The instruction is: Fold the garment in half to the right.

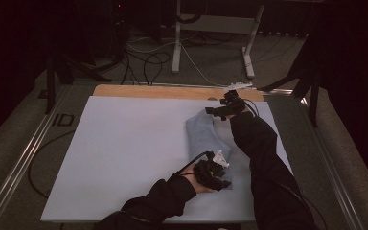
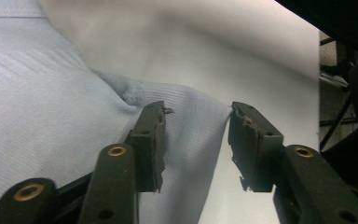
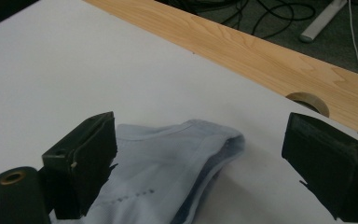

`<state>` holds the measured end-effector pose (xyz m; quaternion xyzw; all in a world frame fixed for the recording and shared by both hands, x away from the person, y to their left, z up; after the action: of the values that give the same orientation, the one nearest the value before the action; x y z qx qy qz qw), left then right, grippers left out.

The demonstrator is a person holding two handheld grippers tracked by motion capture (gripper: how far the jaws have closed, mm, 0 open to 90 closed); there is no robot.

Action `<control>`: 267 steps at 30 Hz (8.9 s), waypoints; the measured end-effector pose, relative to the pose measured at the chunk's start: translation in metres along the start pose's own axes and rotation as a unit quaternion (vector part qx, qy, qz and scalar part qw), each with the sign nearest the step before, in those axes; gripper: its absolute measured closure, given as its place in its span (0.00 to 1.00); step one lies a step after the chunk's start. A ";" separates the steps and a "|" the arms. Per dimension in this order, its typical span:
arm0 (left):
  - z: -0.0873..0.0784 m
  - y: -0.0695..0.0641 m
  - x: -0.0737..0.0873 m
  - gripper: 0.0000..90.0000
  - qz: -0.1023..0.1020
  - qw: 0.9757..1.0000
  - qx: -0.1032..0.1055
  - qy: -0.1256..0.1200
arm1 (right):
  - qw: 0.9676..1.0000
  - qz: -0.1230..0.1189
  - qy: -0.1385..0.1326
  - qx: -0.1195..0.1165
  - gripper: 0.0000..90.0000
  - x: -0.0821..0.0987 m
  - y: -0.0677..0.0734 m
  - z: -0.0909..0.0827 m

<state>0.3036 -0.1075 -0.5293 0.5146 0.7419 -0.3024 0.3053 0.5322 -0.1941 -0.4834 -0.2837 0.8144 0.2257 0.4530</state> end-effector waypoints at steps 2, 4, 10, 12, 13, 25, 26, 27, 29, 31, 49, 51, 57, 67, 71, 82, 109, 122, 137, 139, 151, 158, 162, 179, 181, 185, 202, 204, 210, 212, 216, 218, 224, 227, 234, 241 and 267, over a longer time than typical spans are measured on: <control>-0.002 -0.003 -0.001 0.56 0.011 1.000 -0.002 0.005 | 1.000 0.000 0.001 -0.001 0.11 0.001 0.001 -0.003; -0.003 -0.005 -0.002 0.51 0.015 1.000 -0.004 0.002 | 1.000 0.001 -0.001 -0.005 0.11 0.003 0.003 -0.005; -0.014 -0.009 -0.006 0.41 0.027 1.000 0.009 -0.009 | 1.000 -0.002 0.000 -0.009 0.11 0.007 0.007 -0.010; -0.019 -0.010 -0.009 0.38 0.026 0.999 0.011 -0.015 | 1.000 -0.005 0.002 -0.009 0.11 0.007 0.009 -0.011; -0.022 -0.009 -0.010 0.36 0.027 0.999 0.012 -0.018 | 1.000 -0.007 0.000 -0.008 0.11 0.007 0.009 -0.012; -0.055 0.006 -0.010 0.11 0.037 0.998 0.027 -0.052 | 1.000 -0.011 -0.007 -0.012 0.11 0.006 0.017 -0.017; -0.060 0.009 -0.008 0.10 0.038 0.997 0.026 -0.058 | 1.000 -0.006 -0.008 -0.012 0.11 0.007 0.017 -0.017; -0.060 0.009 -0.008 0.09 0.038 0.997 0.026 -0.058 | 1.000 -0.006 -0.008 -0.012 0.11 0.007 0.017 -0.017; -0.067 0.015 -0.003 0.03 0.038 0.997 0.027 -0.066 | 1.000 -0.010 -0.010 -0.008 0.11 0.007 0.017 -0.018; -0.070 0.017 -0.001 0.02 0.033 0.997 0.030 -0.069 | 1.000 -0.009 -0.011 -0.010 0.11 0.007 0.018 -0.018; -0.135 0.053 0.063 0.01 0.002 0.994 -0.049 -0.102 | 1.000 0.006 0.006 0.006 0.11 0.015 0.015 -0.002; -0.142 0.056 0.074 0.01 0.003 0.993 -0.061 -0.101 | 1.000 0.008 0.013 0.011 0.14 0.016 0.014 0.003; -0.163 0.069 0.105 0.01 -0.036 0.990 -0.104 -0.091 | 0.998 0.017 0.029 0.044 0.29 0.027 0.006 0.019; -0.188 0.082 0.143 0.01 -0.066 0.980 -0.153 -0.104 | 0.994 0.028 0.093 0.046 0.45 0.054 0.001 0.036; -0.195 0.081 0.149 0.01 -0.055 0.978 -0.159 -0.122 | 0.992 0.035 0.113 0.050 0.53 0.060 0.000 0.037; -0.205 0.083 0.173 0.01 -0.075 0.974 -0.162 -0.139 | 0.993 -0.005 0.109 0.050 0.95 0.052 0.007 0.030; -0.218 0.083 0.180 0.01 -0.077 0.971 -0.168 -0.150 | 0.990 0.026 0.120 0.065 0.73 0.057 -0.003 0.039; -0.224 0.084 0.184 0.01 -0.080 0.972 -0.166 -0.148 | 0.997 0.016 0.079 0.006 0.21 0.036 0.019 0.010; -0.222 0.081 0.187 0.01 -0.078 0.972 -0.164 -0.152 | 0.998 -0.027 0.044 -0.018 0.16 0.030 0.056 -0.027; -0.222 0.081 0.187 0.01 -0.075 0.972 -0.165 -0.151 | 0.999 -0.029 0.039 -0.025 0.16 0.030 0.061 -0.033; -0.223 0.082 0.189 0.01 -0.075 0.972 -0.166 -0.151 | 0.998 -0.042 0.033 -0.029 0.18 0.048 0.080 -0.063; -0.224 0.081 0.190 0.01 -0.075 0.971 -0.168 -0.150 | 0.997 -0.062 0.034 -0.043 0.16 0.064 0.103 -0.082; -0.224 0.081 0.190 0.01 -0.072 0.972 -0.168 -0.149 | 0.997 -0.052 0.030 -0.052 0.15 0.073 0.110 -0.090; -0.221 0.082 0.191 0.01 -0.075 0.973 -0.167 -0.143 | 0.996 -0.012 0.085 0.003 0.39 0.153 0.117 -0.124; -0.221 0.082 0.191 0.01 -0.073 0.973 -0.166 -0.143 | 0.994 -0.014 0.104 0.013 0.40 0.162 0.117 -0.122; -0.222 0.082 0.191 0.01 -0.075 0.973 -0.166 -0.144 | 0.992 -0.006 0.122 0.018 0.52 0.173 0.117 -0.121; -0.222 0.082 0.191 0.01 -0.076 0.973 -0.167 -0.143 | 0.994 0.015 0.109 0.019 0.95 0.170 0.113 -0.157; -0.221 0.082 0.191 0.01 -0.074 0.973 -0.166 -0.142 | 0.993 0.022 0.113 0.028 0.95 0.174 0.107 -0.157; -0.221 0.083 0.192 0.01 -0.077 0.973 -0.166 -0.143 | 0.991 0.020 0.131 0.028 0.95 0.182 0.104 -0.153; -0.222 0.083 0.192 0.01 -0.078 0.972 -0.166 -0.145 | 0.990 0.025 0.133 0.028 0.95 0.183 0.102 -0.153; -0.223 0.084 0.192 0.01 -0.077 0.972 -0.166 -0.146 | 0.988 0.028 0.145 0.035 0.95 0.187 0.098 -0.155; -0.223 0.083 0.192 0.01 -0.077 0.972 -0.167 -0.146 | 0.988 0.031 0.146 0.036 0.95 0.188 0.097 -0.156; -0.223 0.083 0.192 0.01 -0.075 0.972 -0.166 -0.146 | 0.988 0.020 0.150 0.040 0.89 0.187 0.098 -0.156; -0.223 0.083 0.191 0.01 -0.075 0.972 -0.166 -0.146 | 0.989 0.019 0.142 0.039 0.81 0.182 0.098 -0.160; -0.224 0.083 0.191 0.01 -0.075 0.972 -0.167 -0.148 | 0.995 -0.004 0.096 0.034 0.80 0.149 0.108 -0.172; -0.225 0.083 0.190 0.01 -0.072 0.972 -0.167 -0.149 | 0.996 -0.046 0.080 -0.008 1.00 0.120 0.129 -0.156; -0.225 0.084 0.192 0.01 -0.074 0.972 -0.167 -0.150 | 0.981 -0.089 0.137 -0.107 1.00 0.144 0.149 -0.086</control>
<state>0.2968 0.2000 -0.5453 0.3493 0.7637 -0.2698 0.4712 0.3186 -0.1747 -0.5492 -0.4306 0.8111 0.2297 0.3226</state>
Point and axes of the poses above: each handheld gripper's, and its own axes: z roughly forward along the jaws, x roughly out of its underside, y roughly to its left, the point moved 5 cm from there along z, roughly forward along the jaws, and after that the axes turned 7 degrees about -y, right-handed, at the moved point
